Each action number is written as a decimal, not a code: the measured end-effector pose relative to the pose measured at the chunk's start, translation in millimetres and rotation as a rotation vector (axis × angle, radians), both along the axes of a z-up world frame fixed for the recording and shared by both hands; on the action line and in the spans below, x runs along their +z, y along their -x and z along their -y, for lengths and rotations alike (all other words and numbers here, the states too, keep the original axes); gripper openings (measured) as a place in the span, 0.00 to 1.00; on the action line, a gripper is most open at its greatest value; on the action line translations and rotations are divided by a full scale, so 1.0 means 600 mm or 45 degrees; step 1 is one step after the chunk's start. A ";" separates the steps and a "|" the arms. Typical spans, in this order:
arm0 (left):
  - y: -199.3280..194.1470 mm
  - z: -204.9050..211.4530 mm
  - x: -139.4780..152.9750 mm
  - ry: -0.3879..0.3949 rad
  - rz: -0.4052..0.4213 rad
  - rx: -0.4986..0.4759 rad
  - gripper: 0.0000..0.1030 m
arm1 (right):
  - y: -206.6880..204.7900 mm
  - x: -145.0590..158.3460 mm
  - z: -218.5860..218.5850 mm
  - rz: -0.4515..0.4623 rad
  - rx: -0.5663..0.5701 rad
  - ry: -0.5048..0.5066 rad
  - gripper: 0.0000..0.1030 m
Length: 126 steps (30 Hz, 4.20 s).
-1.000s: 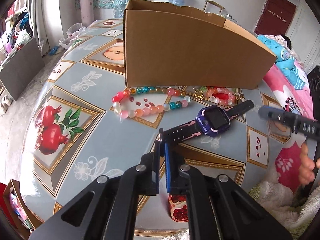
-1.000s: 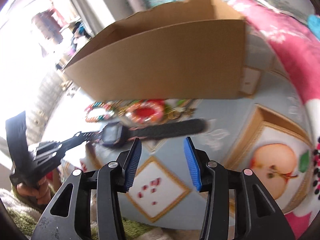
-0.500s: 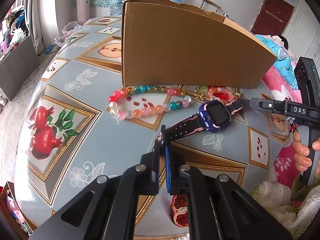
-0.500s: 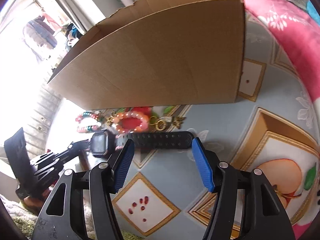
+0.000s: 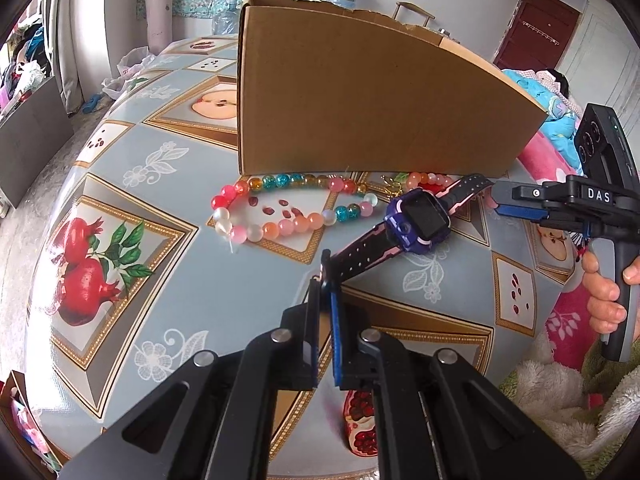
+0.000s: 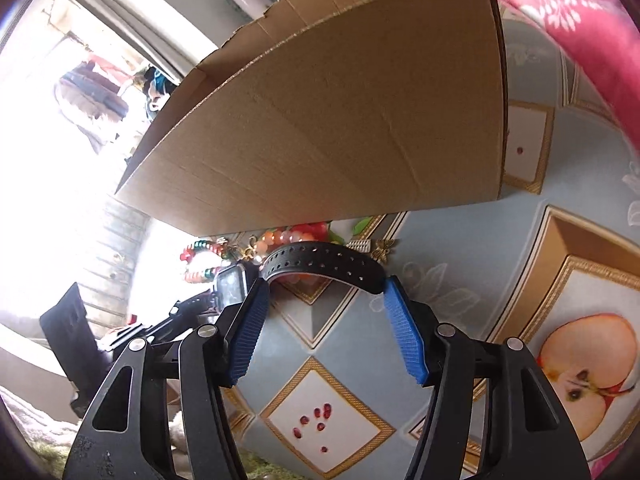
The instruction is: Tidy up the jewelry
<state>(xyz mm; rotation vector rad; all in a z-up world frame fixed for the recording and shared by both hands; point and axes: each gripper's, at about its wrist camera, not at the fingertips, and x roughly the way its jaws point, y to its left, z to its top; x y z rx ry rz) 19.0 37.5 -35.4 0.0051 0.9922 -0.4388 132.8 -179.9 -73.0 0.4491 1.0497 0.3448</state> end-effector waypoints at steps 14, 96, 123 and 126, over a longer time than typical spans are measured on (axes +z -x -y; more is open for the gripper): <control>0.002 0.003 0.000 -0.012 0.016 -0.028 0.05 | -0.029 -0.033 0.035 -0.163 -0.138 -0.452 0.67; -0.316 -0.017 0.152 0.219 -0.100 0.134 0.83 | -0.185 0.155 0.169 0.003 -0.196 0.032 0.62; -0.184 -0.047 0.168 0.308 0.124 0.250 0.84 | -0.178 0.173 0.142 0.137 -0.199 0.017 0.68; -0.145 -0.061 0.188 0.301 0.223 0.257 0.89 | -0.117 0.197 0.155 0.239 -0.266 0.087 0.79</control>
